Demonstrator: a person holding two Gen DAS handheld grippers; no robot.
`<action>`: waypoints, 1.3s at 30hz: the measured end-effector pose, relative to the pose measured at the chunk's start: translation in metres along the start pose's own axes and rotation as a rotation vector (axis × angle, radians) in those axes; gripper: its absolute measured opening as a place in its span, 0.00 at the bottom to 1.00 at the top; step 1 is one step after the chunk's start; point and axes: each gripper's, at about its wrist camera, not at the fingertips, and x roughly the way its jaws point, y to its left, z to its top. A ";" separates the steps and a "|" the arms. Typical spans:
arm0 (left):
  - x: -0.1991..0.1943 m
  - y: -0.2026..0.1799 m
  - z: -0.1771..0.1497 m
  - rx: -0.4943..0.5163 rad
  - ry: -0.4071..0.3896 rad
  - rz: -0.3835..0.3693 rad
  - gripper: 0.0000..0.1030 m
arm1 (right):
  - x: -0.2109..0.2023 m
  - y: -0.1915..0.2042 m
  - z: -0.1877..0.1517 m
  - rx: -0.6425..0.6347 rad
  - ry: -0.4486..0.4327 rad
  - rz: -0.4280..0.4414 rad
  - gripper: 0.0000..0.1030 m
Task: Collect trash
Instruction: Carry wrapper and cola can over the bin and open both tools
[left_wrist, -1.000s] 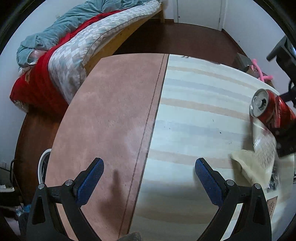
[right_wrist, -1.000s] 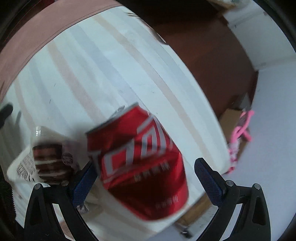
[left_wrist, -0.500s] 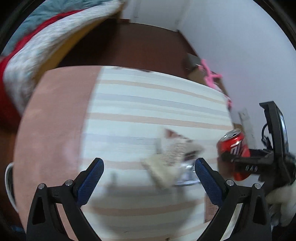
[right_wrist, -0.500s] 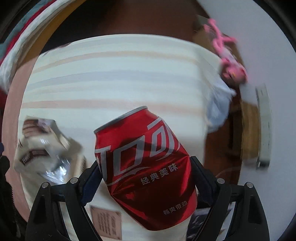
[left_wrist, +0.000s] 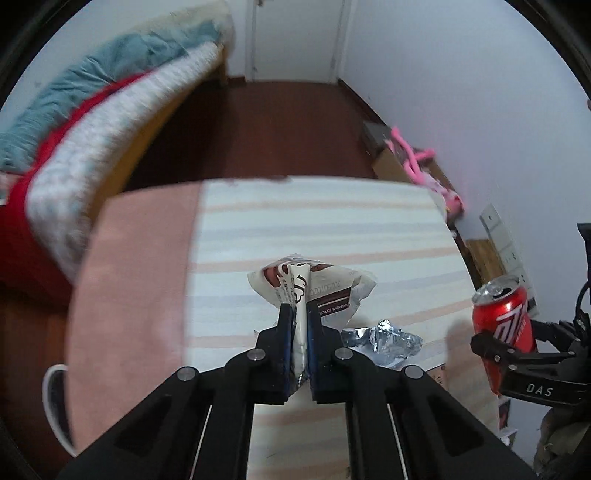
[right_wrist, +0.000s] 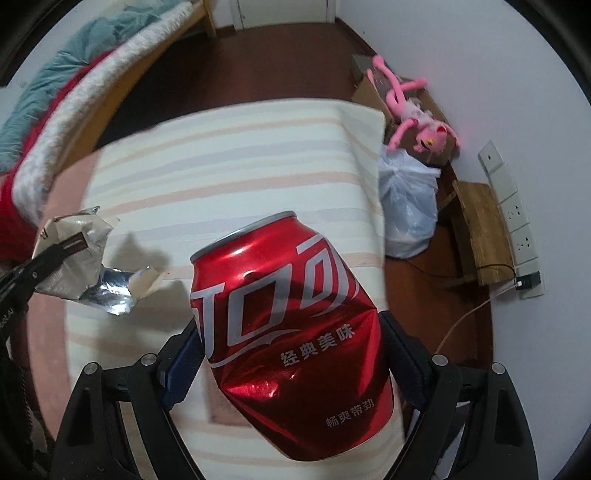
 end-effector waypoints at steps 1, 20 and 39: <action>-0.013 0.008 -0.002 -0.007 -0.024 0.017 0.04 | -0.009 0.008 -0.003 -0.002 -0.014 0.013 0.87; -0.220 0.268 -0.097 -0.282 -0.195 0.339 0.04 | -0.137 0.331 -0.081 -0.259 -0.102 0.424 0.86; -0.081 0.498 -0.229 -0.697 0.198 0.190 0.07 | 0.059 0.596 -0.128 -0.417 0.299 0.399 0.86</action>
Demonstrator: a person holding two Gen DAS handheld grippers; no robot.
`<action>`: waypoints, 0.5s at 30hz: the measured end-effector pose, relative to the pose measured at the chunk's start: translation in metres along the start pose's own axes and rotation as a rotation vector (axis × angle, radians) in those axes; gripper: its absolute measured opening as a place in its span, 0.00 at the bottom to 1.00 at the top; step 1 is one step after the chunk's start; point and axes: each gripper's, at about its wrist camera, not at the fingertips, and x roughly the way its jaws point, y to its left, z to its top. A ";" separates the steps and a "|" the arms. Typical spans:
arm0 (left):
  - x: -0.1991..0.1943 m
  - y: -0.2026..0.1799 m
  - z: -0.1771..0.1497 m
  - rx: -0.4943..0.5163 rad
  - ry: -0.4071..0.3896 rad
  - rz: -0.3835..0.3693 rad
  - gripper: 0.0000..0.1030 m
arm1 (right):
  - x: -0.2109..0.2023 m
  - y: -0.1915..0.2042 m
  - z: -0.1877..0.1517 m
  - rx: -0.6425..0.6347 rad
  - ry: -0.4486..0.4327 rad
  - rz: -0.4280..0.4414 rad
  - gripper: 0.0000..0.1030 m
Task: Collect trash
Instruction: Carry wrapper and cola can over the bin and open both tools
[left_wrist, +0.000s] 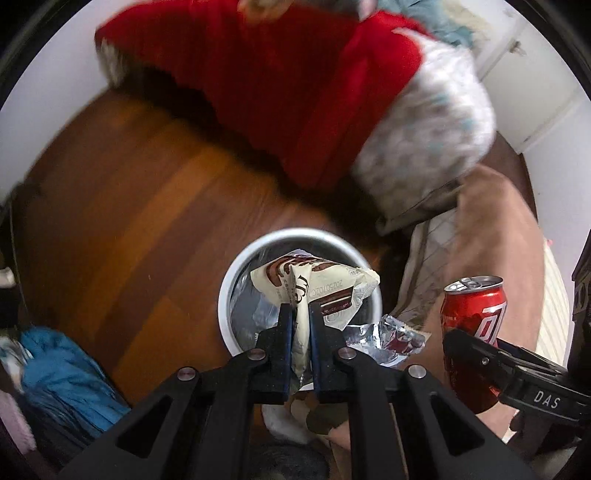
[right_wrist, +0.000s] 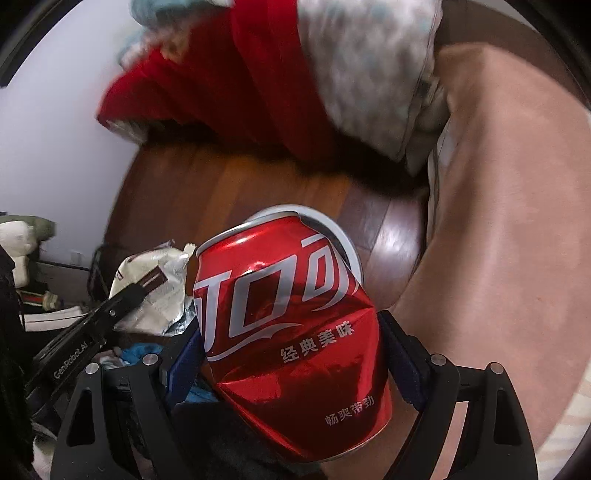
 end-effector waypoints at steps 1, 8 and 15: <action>0.013 0.005 0.003 -0.010 0.024 -0.003 0.07 | 0.012 0.000 0.005 0.004 0.015 -0.009 0.86; 0.066 0.018 0.014 -0.035 0.116 0.031 0.10 | 0.067 -0.003 0.033 0.013 0.079 -0.042 0.86; 0.073 0.042 0.013 -0.082 0.146 0.051 0.66 | 0.106 -0.009 0.047 0.015 0.175 -0.039 0.86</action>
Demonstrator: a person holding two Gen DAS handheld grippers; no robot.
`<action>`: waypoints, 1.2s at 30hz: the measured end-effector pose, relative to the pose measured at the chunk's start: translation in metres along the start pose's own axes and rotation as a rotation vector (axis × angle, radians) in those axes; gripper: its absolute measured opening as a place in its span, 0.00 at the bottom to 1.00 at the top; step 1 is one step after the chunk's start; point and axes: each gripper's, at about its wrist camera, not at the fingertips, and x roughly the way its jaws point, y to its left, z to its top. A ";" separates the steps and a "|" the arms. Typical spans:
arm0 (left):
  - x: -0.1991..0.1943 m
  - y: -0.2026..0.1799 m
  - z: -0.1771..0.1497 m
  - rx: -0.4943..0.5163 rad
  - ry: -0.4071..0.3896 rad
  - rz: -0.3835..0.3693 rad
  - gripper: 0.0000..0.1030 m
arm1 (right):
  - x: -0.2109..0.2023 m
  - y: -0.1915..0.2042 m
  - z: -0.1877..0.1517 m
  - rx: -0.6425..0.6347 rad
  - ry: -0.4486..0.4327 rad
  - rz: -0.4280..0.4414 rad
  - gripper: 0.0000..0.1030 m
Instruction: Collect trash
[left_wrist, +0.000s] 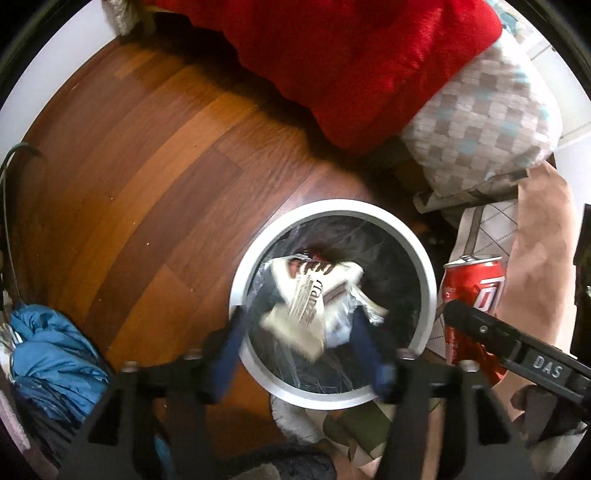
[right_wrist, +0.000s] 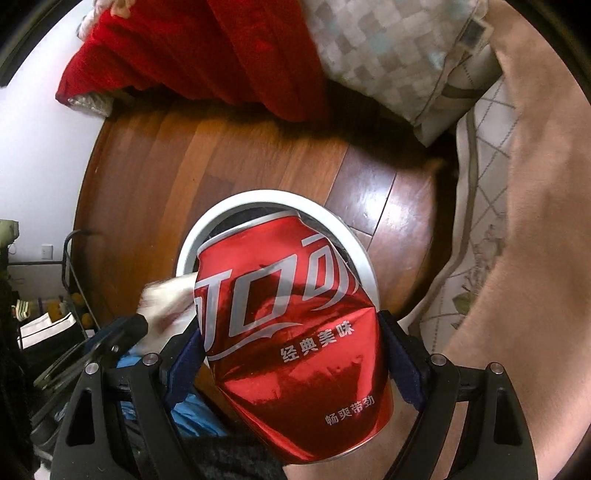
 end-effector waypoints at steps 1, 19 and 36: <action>-0.001 0.003 -0.001 -0.009 -0.003 0.008 0.74 | 0.003 0.000 0.001 -0.001 0.010 -0.005 0.86; -0.067 0.009 -0.042 -0.001 -0.139 0.126 0.98 | -0.047 0.020 -0.041 -0.184 -0.019 -0.117 1.00; -0.195 -0.022 -0.112 0.065 -0.266 0.034 0.98 | -0.195 0.018 -0.135 -0.222 -0.180 0.010 1.00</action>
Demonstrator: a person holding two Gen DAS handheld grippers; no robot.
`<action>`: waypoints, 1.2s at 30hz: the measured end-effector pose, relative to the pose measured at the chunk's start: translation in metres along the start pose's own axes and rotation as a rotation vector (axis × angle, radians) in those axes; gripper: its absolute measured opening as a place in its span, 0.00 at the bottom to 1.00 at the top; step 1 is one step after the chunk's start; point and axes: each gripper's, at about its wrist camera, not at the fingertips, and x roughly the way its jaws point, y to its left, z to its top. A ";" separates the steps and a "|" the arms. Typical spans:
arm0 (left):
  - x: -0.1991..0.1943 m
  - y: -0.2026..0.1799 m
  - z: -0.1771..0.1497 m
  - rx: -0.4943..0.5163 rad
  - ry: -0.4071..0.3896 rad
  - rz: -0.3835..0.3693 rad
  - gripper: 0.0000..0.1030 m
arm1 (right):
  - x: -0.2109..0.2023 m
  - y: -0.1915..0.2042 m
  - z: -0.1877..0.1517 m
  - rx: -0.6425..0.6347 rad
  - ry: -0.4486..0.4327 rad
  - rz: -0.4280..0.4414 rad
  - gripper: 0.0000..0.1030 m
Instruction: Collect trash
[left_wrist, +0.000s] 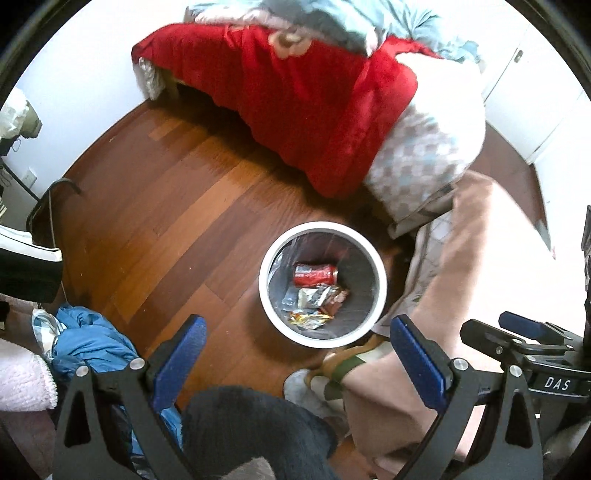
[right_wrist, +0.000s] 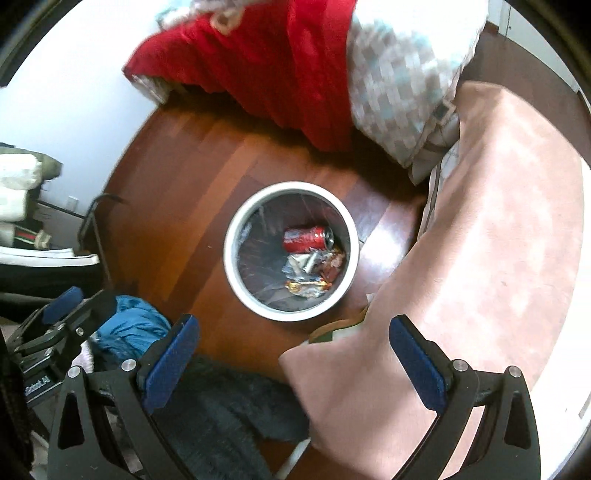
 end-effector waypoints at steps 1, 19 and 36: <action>-0.010 0.000 -0.001 0.000 -0.008 -0.005 0.98 | -0.011 0.003 -0.003 -0.009 -0.011 0.011 1.00; -0.143 -0.002 -0.012 0.014 -0.118 -0.120 0.98 | -0.160 0.049 -0.032 -0.143 -0.092 0.179 1.00; -0.164 -0.010 -0.021 0.017 -0.131 -0.158 0.98 | -0.184 0.058 -0.038 -0.179 -0.100 0.181 1.00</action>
